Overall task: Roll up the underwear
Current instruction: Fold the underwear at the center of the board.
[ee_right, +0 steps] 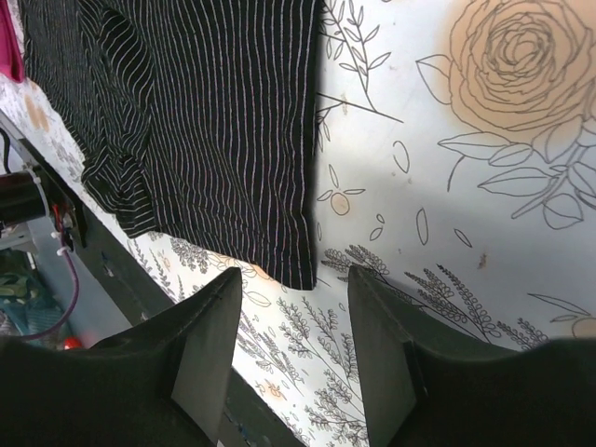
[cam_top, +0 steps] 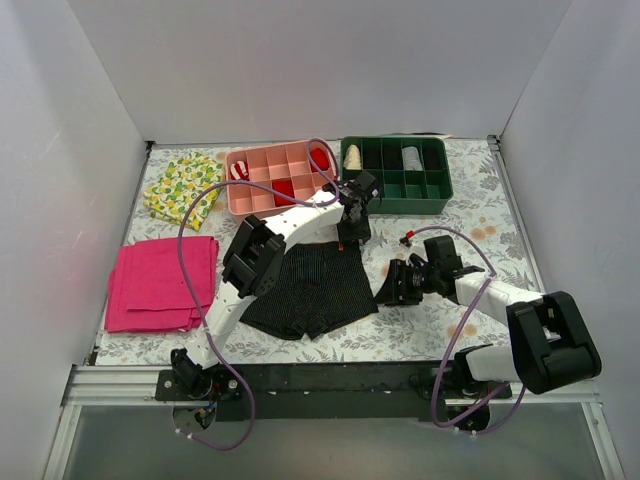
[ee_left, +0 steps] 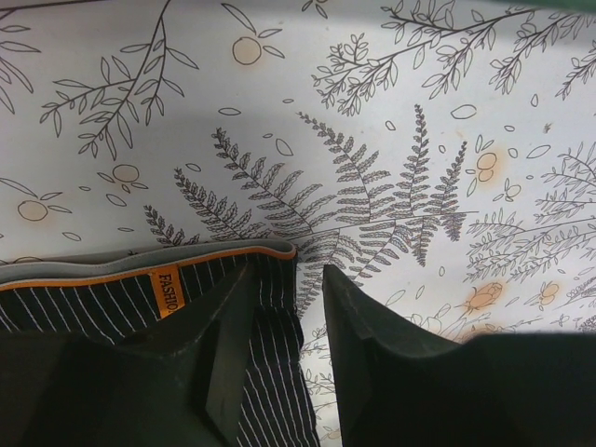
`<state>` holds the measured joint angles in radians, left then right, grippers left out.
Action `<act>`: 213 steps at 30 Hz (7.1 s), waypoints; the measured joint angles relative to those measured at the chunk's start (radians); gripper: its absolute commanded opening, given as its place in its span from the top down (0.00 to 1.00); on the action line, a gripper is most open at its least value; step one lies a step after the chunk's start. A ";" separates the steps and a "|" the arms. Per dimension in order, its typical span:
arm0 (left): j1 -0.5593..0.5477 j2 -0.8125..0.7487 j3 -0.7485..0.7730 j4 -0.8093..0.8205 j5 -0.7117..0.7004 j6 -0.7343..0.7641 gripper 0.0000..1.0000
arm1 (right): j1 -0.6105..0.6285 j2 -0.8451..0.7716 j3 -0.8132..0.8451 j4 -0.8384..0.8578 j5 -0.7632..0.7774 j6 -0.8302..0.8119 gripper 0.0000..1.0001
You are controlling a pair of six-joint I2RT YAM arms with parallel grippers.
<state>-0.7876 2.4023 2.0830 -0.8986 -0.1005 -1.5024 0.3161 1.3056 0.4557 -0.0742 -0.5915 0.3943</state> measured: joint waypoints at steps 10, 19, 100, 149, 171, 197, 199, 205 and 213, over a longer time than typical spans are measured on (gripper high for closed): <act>0.007 0.000 -0.006 0.000 0.011 0.006 0.76 | 0.013 0.041 0.000 0.019 -0.037 -0.011 0.54; 0.010 -0.003 -0.015 0.005 0.017 0.006 0.85 | 0.045 0.100 0.016 0.027 -0.050 -0.011 0.83; 0.302 -0.555 -0.774 0.688 0.529 0.022 1.00 | 0.466 -0.071 0.443 -0.335 0.280 0.172 0.99; 0.482 -0.549 -0.956 0.637 0.488 0.196 0.68 | 0.607 0.528 0.674 -0.128 0.172 0.216 0.96; 0.505 -0.553 -0.973 0.603 0.453 0.205 0.42 | 0.610 0.597 0.680 -0.045 0.104 0.215 0.77; 0.517 -0.678 -1.023 0.528 0.546 0.206 0.46 | 0.523 0.110 0.403 -0.157 0.409 0.196 0.96; 0.517 -0.683 -1.033 0.505 0.563 0.208 0.46 | 0.523 0.127 0.376 -0.164 0.409 0.196 0.97; 0.488 -0.740 -1.086 0.466 0.559 0.210 0.50 | 0.523 0.183 0.352 -0.154 0.393 0.193 0.99; 0.360 -0.746 -1.096 0.462 0.543 0.184 0.55 | 0.523 0.205 0.346 -0.123 0.371 0.186 0.99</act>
<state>-0.4274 1.6562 0.9867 -0.4362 0.4423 -1.3182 0.8387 1.5108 0.8017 -0.1970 -0.2203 0.5800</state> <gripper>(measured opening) 0.475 0.023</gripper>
